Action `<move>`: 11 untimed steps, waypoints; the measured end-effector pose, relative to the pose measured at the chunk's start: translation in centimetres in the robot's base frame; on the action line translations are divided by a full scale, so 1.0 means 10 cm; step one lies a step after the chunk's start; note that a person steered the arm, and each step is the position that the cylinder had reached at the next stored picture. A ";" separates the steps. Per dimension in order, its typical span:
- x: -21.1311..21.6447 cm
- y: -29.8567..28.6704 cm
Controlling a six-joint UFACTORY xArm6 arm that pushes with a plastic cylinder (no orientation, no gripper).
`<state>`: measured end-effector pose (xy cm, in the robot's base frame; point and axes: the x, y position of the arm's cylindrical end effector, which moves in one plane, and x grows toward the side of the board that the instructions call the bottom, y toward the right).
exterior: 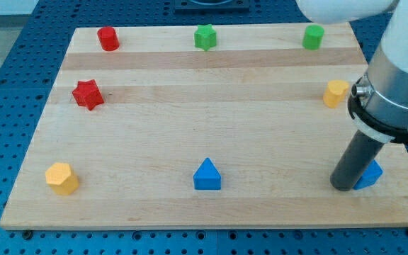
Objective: Move the yellow heart diagonal to the green circle
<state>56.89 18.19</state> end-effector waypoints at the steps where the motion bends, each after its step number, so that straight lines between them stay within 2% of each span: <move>1: -0.02 0.00; 3: -0.67 0.00; 6: -1.47 0.78; 8: -1.64 0.00; 10: -2.04 -0.46; 11: -2.04 -1.15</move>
<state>36.47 6.70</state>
